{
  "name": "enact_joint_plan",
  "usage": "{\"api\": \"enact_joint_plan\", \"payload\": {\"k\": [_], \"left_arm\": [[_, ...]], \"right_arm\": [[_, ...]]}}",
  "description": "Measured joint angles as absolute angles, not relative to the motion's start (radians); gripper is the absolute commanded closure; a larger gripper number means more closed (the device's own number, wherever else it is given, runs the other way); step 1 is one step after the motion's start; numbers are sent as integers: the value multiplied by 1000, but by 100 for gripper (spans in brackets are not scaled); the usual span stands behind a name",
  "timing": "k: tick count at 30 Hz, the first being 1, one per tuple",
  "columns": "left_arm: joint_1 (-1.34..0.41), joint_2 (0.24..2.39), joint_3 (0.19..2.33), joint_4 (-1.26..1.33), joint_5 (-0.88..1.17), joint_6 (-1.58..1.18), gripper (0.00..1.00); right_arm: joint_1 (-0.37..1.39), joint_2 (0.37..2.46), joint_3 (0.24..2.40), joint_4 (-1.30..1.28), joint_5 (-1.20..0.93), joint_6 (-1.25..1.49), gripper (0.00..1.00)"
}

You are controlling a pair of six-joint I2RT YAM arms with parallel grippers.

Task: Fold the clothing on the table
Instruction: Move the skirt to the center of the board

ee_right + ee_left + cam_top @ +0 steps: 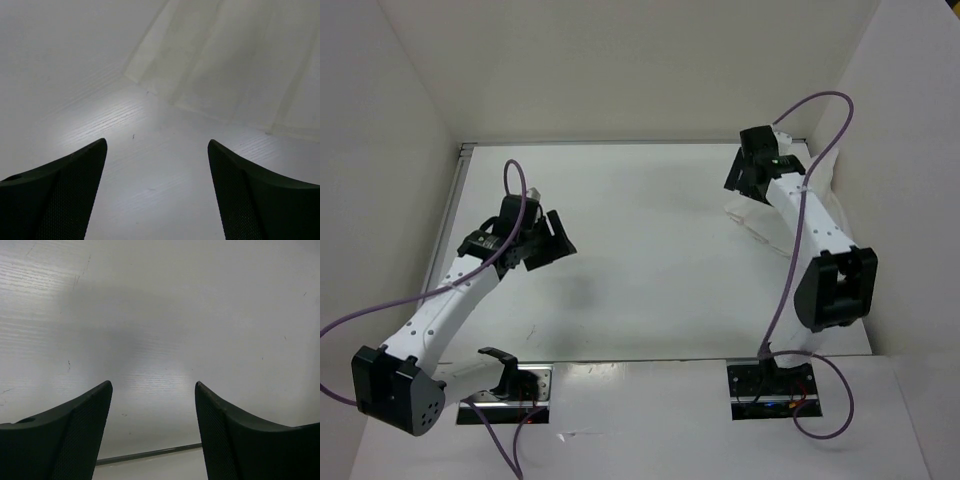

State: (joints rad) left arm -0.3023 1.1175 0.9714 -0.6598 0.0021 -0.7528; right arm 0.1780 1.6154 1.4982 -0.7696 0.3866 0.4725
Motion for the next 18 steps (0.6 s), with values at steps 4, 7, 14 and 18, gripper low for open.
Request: {"api": "enact_joint_plan", "payload": {"k": [4, 7, 14, 18], "left_arm": [[-302, 1117, 945, -631, 18, -736, 24], [-302, 1117, 922, -619, 34, -732, 24], [-302, 1117, 892, -594, 73, -710, 24], [-302, 1118, 892, -568, 84, -705, 24]], "right_arm": [[98, 1756, 1500, -752, 409, 526, 14], [60, 1832, 1505, -746, 444, 569, 15], [45, 1987, 1605, -713, 478, 636, 16], [45, 2069, 1640, -675, 475, 653, 29]]}}
